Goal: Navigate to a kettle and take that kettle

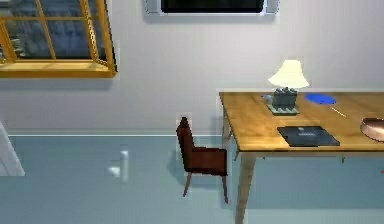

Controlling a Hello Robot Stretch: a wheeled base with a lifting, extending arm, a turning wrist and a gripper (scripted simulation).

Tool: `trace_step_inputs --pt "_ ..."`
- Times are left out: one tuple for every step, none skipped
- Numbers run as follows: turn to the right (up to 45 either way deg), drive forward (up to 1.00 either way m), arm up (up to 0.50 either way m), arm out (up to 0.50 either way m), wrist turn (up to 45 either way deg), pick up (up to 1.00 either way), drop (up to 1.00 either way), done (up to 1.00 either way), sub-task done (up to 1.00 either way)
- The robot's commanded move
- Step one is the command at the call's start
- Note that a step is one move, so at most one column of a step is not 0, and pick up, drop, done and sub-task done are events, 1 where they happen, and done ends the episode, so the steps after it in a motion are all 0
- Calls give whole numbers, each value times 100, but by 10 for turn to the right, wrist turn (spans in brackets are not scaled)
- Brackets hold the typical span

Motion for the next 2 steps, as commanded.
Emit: trace_step_inputs --pt "-450 0 0 0 0 0 0 0 0" --pt "-210 0 0 0 0 0 0 0 0"
